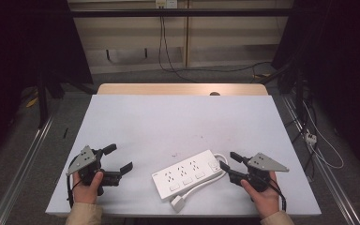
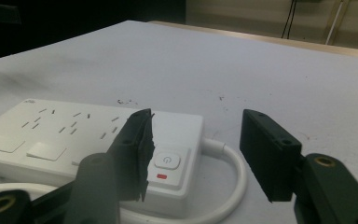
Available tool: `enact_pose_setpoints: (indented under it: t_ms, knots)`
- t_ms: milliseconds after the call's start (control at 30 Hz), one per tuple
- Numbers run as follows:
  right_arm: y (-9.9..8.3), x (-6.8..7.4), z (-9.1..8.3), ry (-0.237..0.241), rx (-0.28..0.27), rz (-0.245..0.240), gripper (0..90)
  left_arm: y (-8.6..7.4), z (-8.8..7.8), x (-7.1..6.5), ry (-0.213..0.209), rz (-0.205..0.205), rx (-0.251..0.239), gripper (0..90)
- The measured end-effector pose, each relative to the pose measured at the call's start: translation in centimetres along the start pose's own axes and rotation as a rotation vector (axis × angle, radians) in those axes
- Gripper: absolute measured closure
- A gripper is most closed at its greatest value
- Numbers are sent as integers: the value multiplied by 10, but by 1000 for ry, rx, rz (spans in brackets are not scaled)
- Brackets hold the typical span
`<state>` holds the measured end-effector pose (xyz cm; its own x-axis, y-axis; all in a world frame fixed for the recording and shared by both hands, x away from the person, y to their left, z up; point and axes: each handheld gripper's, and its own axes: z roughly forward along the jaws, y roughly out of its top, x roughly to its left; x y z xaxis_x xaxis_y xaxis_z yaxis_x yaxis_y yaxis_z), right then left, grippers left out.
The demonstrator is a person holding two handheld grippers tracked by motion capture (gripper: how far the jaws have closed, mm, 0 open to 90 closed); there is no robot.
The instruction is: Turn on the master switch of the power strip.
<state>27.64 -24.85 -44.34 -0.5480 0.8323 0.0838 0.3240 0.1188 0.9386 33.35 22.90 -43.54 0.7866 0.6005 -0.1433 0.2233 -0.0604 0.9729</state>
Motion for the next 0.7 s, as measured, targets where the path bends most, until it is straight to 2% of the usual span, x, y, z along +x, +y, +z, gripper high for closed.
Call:
enact_pose_setpoints:
  t_ms: [100, 267, 500, 700]
  knots:
    - [1, 1, 2, 24, 17, 2, 542, 0, 0, 0, -1, -1, -2, 23]
    - [2, 2, 5, 44, 33, 1, 623, 0, 0, 0, 1, 0, 3, 23]
    - [2, 2, 8, 68, 52, 16, 698, 0, 1, -1, 3, 0, 2, 24]
    - [2, 4, 11, 87, 68, 9, 746, 0, 1, -2, 0, 3, 2, 24]
